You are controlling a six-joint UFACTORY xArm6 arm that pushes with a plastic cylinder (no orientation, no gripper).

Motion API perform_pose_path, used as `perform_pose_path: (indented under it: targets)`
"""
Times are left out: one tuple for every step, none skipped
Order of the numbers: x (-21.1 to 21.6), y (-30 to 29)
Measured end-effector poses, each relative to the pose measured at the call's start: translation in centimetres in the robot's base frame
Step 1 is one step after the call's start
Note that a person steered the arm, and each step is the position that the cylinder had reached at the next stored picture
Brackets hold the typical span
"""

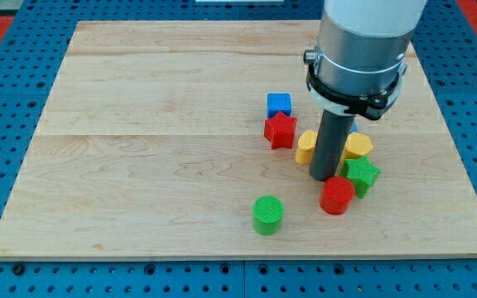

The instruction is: Push yellow heart above blue triangle

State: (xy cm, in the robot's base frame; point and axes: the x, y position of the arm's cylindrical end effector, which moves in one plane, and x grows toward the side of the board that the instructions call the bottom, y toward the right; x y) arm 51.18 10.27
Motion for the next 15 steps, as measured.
perform_pose_path:
  targets:
    - [1.9,0.2]
    - [3.0,0.2]
    - [2.9,-0.5]
    - [4.0,-2.4]
    - [6.4,-2.1]
    - [6.2,0.0]
    - [6.1,0.6]
    - [5.1,-4.9]
    - [2.1,-4.9]
    - [-0.9,-3.5]
    - [-2.1,-1.3]
    - [-3.0,-1.2]
    - [-5.0,-1.2]
    - [-7.1,-1.1]
    - [-9.0,-0.7]
